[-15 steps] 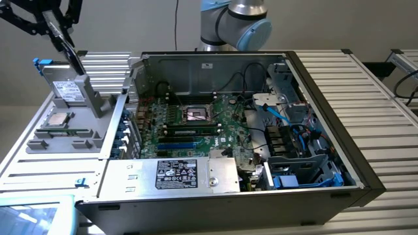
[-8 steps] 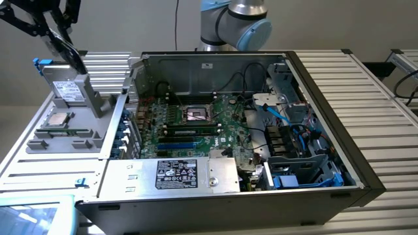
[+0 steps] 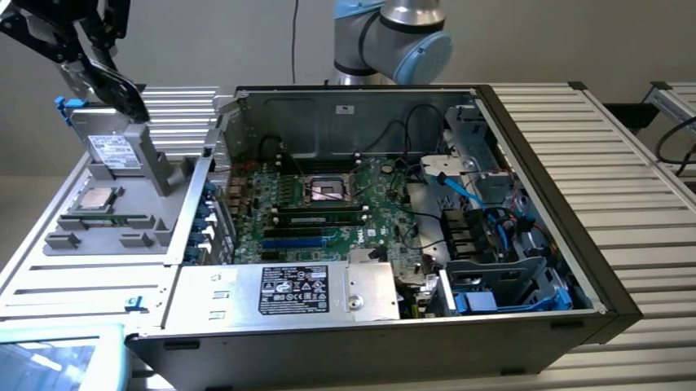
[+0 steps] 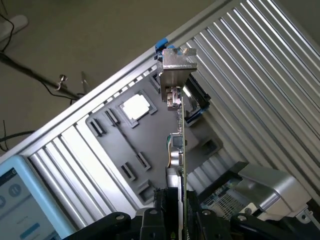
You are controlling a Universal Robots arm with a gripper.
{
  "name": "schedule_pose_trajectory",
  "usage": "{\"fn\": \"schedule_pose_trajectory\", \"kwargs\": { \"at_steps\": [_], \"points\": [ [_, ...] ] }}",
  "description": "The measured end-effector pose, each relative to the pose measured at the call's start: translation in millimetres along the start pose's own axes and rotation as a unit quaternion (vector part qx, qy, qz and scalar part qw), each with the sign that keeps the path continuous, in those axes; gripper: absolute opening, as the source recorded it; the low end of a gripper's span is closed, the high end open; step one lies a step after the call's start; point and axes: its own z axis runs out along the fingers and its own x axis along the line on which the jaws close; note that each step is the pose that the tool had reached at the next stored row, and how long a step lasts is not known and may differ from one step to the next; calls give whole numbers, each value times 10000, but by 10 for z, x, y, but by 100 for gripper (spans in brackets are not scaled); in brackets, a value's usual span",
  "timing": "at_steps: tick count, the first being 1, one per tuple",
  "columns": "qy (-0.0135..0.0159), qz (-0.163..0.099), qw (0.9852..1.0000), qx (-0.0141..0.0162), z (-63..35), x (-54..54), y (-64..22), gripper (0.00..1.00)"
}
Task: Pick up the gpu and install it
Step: 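Reach for the gpu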
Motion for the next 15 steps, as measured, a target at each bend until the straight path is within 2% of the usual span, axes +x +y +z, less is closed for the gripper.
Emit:
{"fn": "schedule_pose_trajectory", "kwargs": {
  "at_steps": [4,8,12,15],
  "points": [
    [40,-359,9993,-9,5,0,0,28],
    [80,-724,9973,-18,8,0,0,28],
    [119,-1080,9941,-27,11,0,-1,28],
    [149,-1354,9907,-34,13,0,-1,28]
  ]
}}
